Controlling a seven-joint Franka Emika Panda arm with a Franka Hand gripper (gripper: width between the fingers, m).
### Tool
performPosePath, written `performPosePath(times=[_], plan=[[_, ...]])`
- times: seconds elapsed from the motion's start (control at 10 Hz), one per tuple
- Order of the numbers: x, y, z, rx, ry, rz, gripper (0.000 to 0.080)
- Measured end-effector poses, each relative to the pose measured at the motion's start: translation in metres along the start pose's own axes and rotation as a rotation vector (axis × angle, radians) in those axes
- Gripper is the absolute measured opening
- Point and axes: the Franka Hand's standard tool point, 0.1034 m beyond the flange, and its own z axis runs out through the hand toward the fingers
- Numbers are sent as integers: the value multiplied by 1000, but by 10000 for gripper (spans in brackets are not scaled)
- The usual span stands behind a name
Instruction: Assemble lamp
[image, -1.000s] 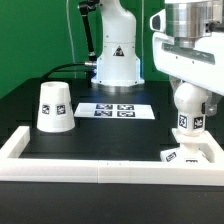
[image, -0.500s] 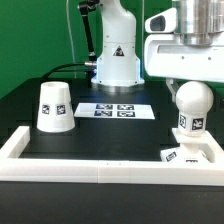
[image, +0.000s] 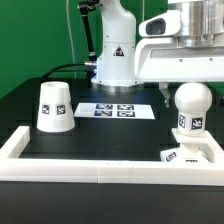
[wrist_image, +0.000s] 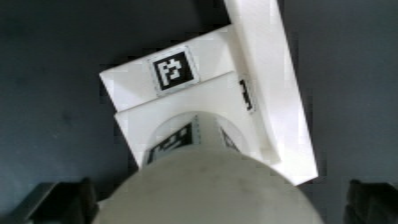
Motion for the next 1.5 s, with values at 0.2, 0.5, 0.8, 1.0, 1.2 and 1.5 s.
performPosePath(times=[0.2,0.5,0.8,1.0,1.2,1.5], plan=[[3,2,0,-4,14,-224,699],[4,4,-2,-10,41,-566,699],[7,4,-5,-36,37,-842,699],[7,4,-4,-58,27,-1004,699],[7,5,-5,-88,17,-1190,699],[9,7,-5,-114,4,-1390,699]])
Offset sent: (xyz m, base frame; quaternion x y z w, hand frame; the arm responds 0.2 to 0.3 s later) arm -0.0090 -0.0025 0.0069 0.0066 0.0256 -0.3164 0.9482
